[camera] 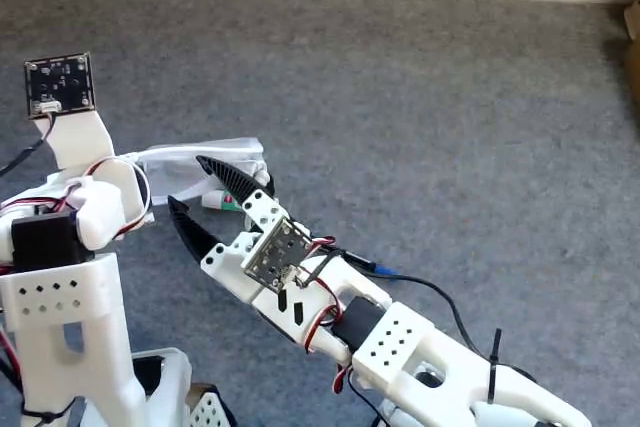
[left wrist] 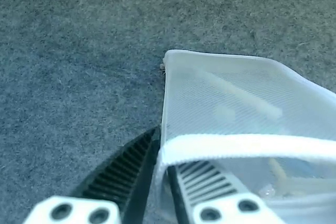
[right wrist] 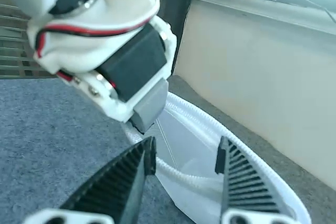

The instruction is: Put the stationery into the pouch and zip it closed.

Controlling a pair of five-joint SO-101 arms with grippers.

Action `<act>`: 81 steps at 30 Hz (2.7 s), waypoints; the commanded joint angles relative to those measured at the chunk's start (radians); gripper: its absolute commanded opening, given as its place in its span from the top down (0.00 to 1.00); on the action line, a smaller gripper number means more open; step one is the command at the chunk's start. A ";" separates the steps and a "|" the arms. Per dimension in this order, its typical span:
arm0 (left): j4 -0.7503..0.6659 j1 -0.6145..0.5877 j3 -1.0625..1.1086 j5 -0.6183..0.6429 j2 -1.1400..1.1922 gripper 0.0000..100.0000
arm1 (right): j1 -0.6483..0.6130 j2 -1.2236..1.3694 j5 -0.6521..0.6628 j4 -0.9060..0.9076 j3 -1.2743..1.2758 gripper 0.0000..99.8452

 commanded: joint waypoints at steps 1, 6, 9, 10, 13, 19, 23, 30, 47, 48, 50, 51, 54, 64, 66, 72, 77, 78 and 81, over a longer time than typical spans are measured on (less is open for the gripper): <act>-0.018 -0.008 0.002 0.012 0.010 0.99 | -0.007 -0.016 0.009 -0.015 -0.018 0.82; -0.018 -0.008 0.002 0.012 0.010 0.99 | 0.008 -0.182 0.008 0.159 -0.022 0.82; -0.020 -0.008 0.002 0.012 0.010 0.99 | 0.008 -0.278 0.008 0.332 -0.053 0.82; -0.020 -0.008 0.002 0.014 0.010 0.99 | 0.008 -0.302 0.008 0.371 -0.071 0.82; -0.020 -0.010 0.002 0.014 0.010 0.99 | 0.013 -0.355 0.008 0.495 -0.133 0.82; -0.021 -0.010 0.004 0.014 0.010 0.99 | 0.024 -0.415 0.008 0.731 -0.208 0.82; -0.021 -0.010 0.004 0.014 0.010 0.99 | 0.024 -0.458 0.008 0.832 -0.206 0.82; -0.021 -0.010 0.004 0.014 0.010 0.99 | 0.025 -0.535 0.008 1.021 -0.205 0.82; -0.015 -0.151 -0.021 0.015 0.008 0.99 | 0.234 -0.311 0.011 1.168 -0.213 0.82; -0.015 -0.162 -0.025 0.017 0.008 0.99 | 0.234 -0.275 0.011 1.156 -0.214 0.82; -0.015 -0.180 -0.030 0.038 0.008 0.99 | 0.234 -0.214 0.012 1.129 -0.214 0.82; -0.015 -0.191 -0.030 0.043 0.008 0.99 | 0.234 -0.185 0.014 1.118 -0.214 0.82; -0.015 -0.197 -0.030 0.048 0.008 0.99 | 0.268 -0.102 0.014 1.072 -0.214 0.82; -0.015 -0.225 -0.031 0.049 0.008 0.99 | 0.335 0.160 0.017 0.880 -0.216 0.82; -0.015 -0.225 -0.031 0.049 0.008 0.99 | 0.335 0.200 0.017 0.843 -0.216 0.82; -0.015 -0.222 -0.030 0.049 0.008 0.99 | 0.335 0.294 0.017 0.745 -0.216 0.82; -0.015 -0.220 -0.028 0.048 0.008 0.99 | 0.335 0.383 0.017 0.648 -0.217 0.82; -0.015 -0.220 -0.028 0.048 0.008 0.99 | 0.335 0.401 0.017 0.630 -0.217 0.82; -0.015 -0.219 -0.027 0.048 0.008 0.99 | 0.335 0.449 0.021 0.585 -0.217 0.82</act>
